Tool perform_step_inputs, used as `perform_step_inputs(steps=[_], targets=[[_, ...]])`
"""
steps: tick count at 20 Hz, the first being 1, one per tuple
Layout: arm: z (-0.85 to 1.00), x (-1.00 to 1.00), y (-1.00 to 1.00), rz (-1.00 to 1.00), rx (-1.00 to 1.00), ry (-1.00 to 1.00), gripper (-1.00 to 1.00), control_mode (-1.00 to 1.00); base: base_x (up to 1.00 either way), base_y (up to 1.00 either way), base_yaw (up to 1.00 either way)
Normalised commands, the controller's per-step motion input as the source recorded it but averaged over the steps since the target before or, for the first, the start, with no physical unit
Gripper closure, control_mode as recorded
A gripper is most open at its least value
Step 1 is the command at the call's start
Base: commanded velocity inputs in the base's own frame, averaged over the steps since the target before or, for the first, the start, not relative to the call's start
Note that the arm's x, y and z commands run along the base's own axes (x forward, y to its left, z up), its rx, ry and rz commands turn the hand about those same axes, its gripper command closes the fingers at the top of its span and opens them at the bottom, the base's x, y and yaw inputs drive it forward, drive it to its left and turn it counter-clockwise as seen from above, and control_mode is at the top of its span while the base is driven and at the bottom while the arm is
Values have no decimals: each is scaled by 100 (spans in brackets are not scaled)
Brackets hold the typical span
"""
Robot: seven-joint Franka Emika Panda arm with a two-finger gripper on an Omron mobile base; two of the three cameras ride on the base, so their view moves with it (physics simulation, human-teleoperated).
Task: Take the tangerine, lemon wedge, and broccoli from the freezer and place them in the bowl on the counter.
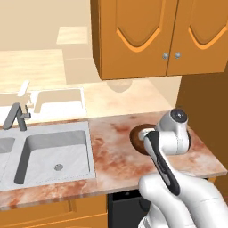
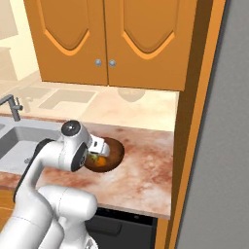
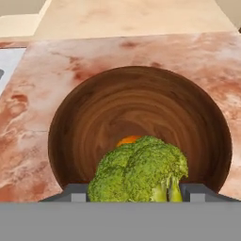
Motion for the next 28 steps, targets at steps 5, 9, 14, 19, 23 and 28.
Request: perform_step_inputs(steps=[5,9,14,19,23,28], targets=[[-29,48,7,0,0,2,100,-100,0,0,0],[-20,15,23,0,0,0,100,-100,0,0,0],[-41,12,20,0,0,0,100,-100,0,0,0],[-49,29,4,0,0,0,100,-100,0,0,0],[-36,21,2,0,0,0,-100,-100,0,0,0],[-26,18,0,0,0,0,-100,-100,0,0,0]])
